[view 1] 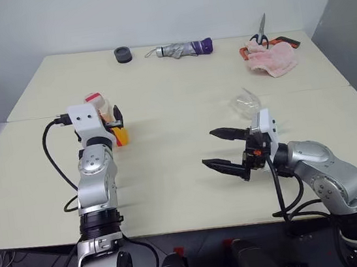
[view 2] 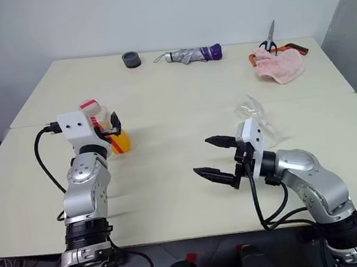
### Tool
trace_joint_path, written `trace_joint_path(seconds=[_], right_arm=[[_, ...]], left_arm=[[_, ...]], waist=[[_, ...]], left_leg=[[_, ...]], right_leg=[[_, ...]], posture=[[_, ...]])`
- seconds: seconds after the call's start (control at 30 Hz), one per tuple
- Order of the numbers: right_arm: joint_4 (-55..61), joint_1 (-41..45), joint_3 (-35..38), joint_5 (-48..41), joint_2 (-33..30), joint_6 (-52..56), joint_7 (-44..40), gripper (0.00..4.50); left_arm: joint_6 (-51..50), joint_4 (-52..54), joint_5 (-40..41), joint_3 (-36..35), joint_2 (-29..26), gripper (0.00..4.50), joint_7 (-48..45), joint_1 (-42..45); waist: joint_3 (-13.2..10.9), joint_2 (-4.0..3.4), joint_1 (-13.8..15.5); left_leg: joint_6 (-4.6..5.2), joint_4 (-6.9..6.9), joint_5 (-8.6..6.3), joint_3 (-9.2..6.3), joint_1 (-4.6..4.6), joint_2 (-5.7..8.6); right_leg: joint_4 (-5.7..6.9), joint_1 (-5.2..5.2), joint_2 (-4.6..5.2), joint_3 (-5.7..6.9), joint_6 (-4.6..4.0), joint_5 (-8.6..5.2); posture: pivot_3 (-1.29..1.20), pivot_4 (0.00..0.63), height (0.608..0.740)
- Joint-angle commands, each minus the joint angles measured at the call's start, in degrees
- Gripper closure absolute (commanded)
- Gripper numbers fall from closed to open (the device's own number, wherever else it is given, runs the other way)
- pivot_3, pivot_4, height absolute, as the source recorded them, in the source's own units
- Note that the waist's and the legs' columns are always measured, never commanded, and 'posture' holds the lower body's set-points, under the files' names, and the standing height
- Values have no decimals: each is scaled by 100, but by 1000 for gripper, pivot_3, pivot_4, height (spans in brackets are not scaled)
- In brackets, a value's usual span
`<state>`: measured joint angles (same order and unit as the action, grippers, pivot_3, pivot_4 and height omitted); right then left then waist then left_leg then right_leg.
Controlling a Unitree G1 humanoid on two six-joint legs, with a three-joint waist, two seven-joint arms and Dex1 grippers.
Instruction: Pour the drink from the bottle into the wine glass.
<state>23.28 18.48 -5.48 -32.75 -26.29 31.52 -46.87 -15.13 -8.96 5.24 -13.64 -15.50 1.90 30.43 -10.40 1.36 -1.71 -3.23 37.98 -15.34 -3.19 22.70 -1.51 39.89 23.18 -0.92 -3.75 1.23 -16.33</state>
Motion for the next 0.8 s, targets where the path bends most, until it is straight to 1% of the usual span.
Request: trace_joint_path(seconds=[0.03,0.43,0.53,0.57,0.73,0.77,0.8], right_arm=[[72,110,190,-158,11,18,50,0],[64,105,173,-139,4,8,63,0],[58,102,177,-135,4,3,65,0],[57,103,178,-139,6,6,67,0],[58,105,172,-143,13,4,75,0],[56,108,175,-147,15,6,76,0],[55,110,177,-151,17,6,77,0]], left_arm=[[121,35,-84,21,-57,48,46,187],[72,-255,-118,102,-86,48,0,429],[49,-306,-130,91,-66,622,54,464],[50,-317,-133,89,-64,881,58,471],[48,-336,-154,88,-75,2404,64,489],[48,-332,-159,90,-78,2597,65,487],[45,-322,-164,94,-80,2636,65,483]], waist=[[0,0,2],[0,0,2],[0,0,1],[0,0,1],[0,0,-2],[0,0,-4],[0,0,-4]], left_leg=[[0,0,0,-1,0,0],[0,0,0,-4,3,0],[0,0,0,-3,3,0],[0,0,0,-3,3,0],[0,0,0,-3,3,0],[0,0,0,-3,3,0],[0,0,0,-3,2,0]], right_leg=[[0,0,0,1,0,0],[0,1,1,3,0,0],[0,1,1,3,0,0],[0,1,1,3,0,0],[0,1,1,3,0,0],[0,1,1,3,0,0],[0,1,1,3,0,0]], posture=[[0,150,740],[0,150,740],[0,150,740],[0,150,740],[0,150,740],[0,150,740],[0,150,740]])
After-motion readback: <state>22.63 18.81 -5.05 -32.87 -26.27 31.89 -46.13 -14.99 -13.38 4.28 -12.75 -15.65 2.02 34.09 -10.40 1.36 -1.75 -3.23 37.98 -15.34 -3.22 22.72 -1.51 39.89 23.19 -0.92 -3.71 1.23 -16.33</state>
